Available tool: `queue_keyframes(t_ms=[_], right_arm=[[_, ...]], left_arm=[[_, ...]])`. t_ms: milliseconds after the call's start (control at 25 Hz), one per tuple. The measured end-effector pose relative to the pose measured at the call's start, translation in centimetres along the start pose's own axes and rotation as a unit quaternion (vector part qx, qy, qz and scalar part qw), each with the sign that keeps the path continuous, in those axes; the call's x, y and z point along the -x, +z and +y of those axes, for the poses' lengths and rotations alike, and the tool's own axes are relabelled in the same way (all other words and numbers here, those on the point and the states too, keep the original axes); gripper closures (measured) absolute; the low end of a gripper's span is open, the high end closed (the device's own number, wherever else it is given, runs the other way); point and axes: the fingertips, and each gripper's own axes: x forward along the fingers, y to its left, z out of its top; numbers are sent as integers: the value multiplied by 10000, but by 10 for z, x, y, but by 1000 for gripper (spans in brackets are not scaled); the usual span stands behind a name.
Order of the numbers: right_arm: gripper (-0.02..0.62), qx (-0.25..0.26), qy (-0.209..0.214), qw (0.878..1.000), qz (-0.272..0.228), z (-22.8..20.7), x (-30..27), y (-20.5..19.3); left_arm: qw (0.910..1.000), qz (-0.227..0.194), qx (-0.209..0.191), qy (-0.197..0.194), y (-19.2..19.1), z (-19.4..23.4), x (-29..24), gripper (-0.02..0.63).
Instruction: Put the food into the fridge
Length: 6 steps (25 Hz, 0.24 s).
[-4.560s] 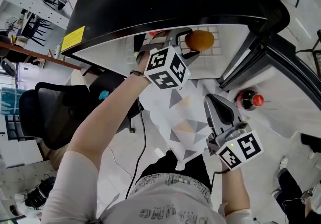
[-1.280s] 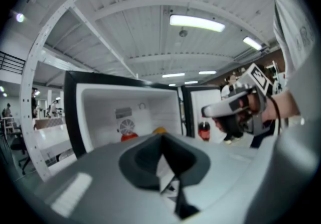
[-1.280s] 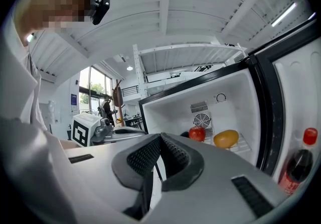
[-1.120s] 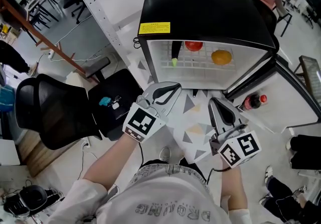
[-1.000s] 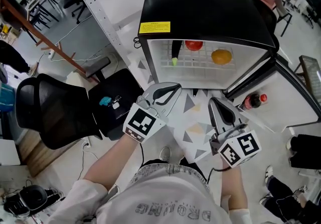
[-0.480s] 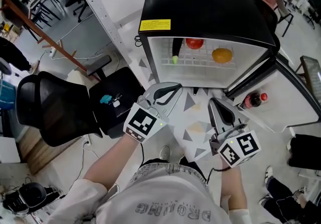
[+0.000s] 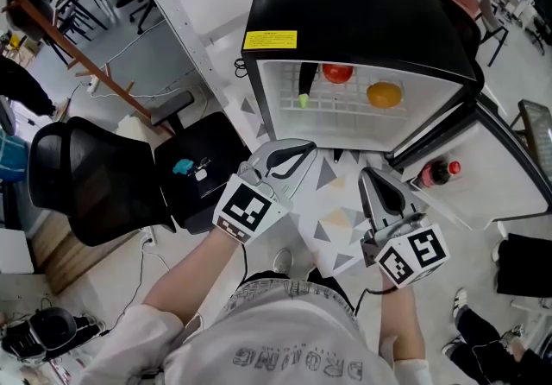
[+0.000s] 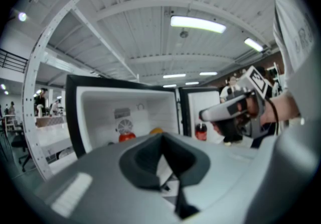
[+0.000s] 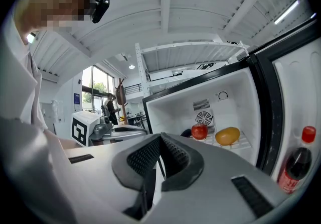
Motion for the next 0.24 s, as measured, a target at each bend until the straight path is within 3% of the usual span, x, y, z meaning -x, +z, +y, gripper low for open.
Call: queue_keyframes(t_ms=[240], right_arm=[[595, -9, 34, 10000, 0, 0, 1, -1]], left_arm=[[10000, -8, -2, 6, 0, -1, -1, 598]])
